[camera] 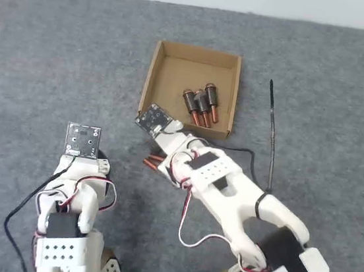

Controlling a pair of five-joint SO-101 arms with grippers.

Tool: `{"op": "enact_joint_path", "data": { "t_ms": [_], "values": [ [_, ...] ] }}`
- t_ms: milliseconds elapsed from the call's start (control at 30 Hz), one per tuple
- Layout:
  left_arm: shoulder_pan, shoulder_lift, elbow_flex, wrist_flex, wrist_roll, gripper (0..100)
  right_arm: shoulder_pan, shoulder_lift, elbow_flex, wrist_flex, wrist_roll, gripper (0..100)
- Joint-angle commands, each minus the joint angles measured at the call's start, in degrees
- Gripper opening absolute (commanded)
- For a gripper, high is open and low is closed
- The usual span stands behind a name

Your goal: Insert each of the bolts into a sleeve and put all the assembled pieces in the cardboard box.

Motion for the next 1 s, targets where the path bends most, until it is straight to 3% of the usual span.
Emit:
{"op": "enact_joint_path", "data": {
  "t_ms": [0,300,600,800,967],
  "values": [
    [0.26,-0.09,-0.66,-0.09,-0.26,1,1.19,-0.66,-3.16,0.4,2.99,15.8],
    [0.26,-0.18,-0.66,-0.18,-0.26,1,2.24,1.27,-5.1,0.31,8.09,15.8],
    [0.35,-0.18,-0.66,-0.18,-0.26,1,3.03,10.77,-9.58,0.48,8.53,15.8],
    [0.35,-0.18,-0.66,-0.18,-0.26,1,2.77,11.56,-12.75,9.27,8.7,15.7],
    [0.35,-0.18,-0.66,-0.18,-0.26,1,2.68,11.65,-12.92,12.18,12.13,4.4]
  ]
}}
